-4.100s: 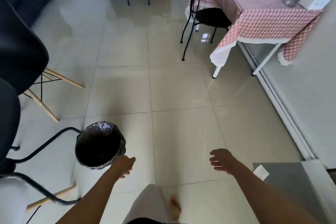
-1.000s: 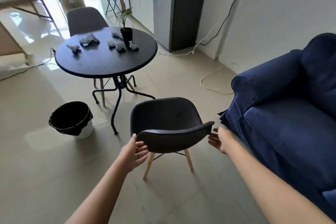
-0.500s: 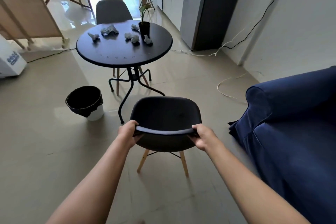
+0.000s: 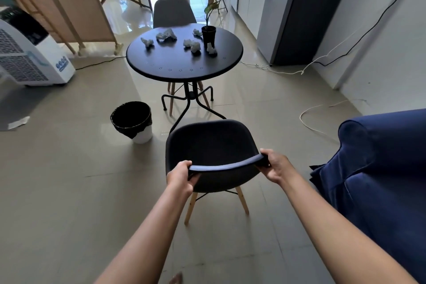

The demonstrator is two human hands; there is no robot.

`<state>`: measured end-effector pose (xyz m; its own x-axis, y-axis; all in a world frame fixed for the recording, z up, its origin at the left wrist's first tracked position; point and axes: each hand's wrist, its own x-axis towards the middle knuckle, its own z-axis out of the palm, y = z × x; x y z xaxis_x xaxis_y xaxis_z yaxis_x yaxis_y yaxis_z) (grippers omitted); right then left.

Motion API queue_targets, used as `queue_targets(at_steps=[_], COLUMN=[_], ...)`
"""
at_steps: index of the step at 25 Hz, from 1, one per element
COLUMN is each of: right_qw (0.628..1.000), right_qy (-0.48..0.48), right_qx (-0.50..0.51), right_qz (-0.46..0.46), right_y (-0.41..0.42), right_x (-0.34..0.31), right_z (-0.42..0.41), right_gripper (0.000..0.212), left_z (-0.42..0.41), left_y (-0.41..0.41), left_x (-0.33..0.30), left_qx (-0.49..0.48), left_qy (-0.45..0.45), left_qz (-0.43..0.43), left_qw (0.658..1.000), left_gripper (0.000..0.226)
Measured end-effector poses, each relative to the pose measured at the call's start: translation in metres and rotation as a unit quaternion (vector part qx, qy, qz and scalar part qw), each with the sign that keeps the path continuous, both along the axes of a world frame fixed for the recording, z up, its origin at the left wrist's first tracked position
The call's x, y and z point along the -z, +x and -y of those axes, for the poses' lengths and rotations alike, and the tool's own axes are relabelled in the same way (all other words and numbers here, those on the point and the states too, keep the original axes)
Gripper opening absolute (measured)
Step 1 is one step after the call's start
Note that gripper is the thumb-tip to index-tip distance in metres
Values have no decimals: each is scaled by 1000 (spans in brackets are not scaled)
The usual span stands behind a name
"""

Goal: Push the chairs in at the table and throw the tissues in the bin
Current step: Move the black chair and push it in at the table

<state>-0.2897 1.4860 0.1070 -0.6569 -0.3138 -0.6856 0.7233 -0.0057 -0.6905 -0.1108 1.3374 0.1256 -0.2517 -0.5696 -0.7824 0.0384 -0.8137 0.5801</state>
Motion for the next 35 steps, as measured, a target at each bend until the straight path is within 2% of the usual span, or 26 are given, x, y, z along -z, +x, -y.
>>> queue_targets(at_steps=[5, 14, 20, 23, 31, 35], right_qw=[1000, 999, 1000, 1000, 999, 999], right_qy=[-20, -13, -14, -22, -39, -50], right_qx=[24, 23, 18, 14, 19, 18], right_qz=[-1, -17, -21, -18, -8, -5], right_y=[-24, -89, -134, -151, -179, -184], right_x=[2, 3, -3, -5, -2, -5], right_z=[17, 84, 136, 161, 215, 232], right_gripper=[14, 14, 15, 18, 18, 20], left_z=[17, 79, 121, 143, 195, 215], left_y=[-22, -82, -127, -145, -174, -182], left_x=[-7, -8, -9, -8, -6, -5], left_qx=[0, -10, -33, -40, -41, -27], left_qy=[-10, -12, -4, -7, -22, -22], left_qz=[1, -13, -29, -30, -28, -22], left_qw=[1000, 1000, 999, 999, 999, 999], left_gripper=[16, 4, 13, 5, 29, 11])
